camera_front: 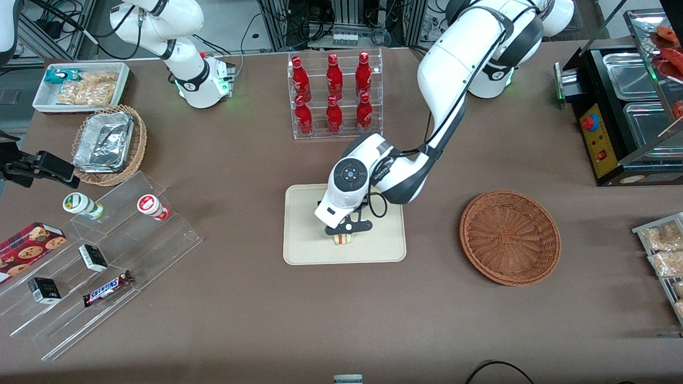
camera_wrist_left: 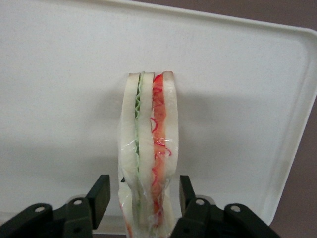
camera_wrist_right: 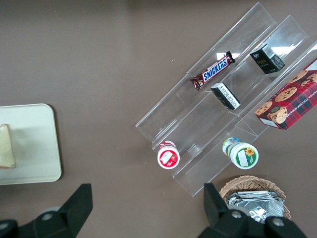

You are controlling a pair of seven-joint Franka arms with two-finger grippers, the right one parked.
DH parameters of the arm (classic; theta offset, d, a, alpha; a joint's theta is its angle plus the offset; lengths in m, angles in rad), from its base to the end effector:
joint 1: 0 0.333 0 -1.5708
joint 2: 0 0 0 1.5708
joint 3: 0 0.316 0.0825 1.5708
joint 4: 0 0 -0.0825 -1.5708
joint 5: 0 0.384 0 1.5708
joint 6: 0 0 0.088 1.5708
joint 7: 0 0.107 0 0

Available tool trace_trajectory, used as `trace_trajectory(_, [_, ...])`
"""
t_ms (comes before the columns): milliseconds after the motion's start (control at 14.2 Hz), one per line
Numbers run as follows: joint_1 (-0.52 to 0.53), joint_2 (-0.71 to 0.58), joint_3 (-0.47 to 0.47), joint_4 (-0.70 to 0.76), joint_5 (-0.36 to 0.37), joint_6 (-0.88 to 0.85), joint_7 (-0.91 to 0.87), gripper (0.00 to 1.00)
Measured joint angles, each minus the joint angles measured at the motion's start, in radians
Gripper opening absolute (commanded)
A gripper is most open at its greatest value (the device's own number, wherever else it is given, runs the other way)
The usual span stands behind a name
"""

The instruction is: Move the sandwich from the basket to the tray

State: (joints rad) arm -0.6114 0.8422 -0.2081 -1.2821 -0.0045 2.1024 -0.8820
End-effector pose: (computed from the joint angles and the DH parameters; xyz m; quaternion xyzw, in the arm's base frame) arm 0.5373 -0.5196 0.2504 0.9947 0.0659 -0.0616 0.0502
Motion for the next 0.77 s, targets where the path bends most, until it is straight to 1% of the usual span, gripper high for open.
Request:
trace_trajectory(211, [0.006, -0.042, 0.016, 0.005, 0.0, -0.044, 0.0, 1.0])
trace_trajectory(422, [0.034, -0.147, 0.039, 0.008, 0.022, -0.171, 0.002, 1.0])
trace_trajectory(562, [0.04, -0.226, 0.068, 0.007, 0.041, -0.263, 0.001, 1.0])
trace_trajectory(773, [0.043, -0.308, 0.14, 0.002, 0.044, -0.355, -0.004, 1.0])
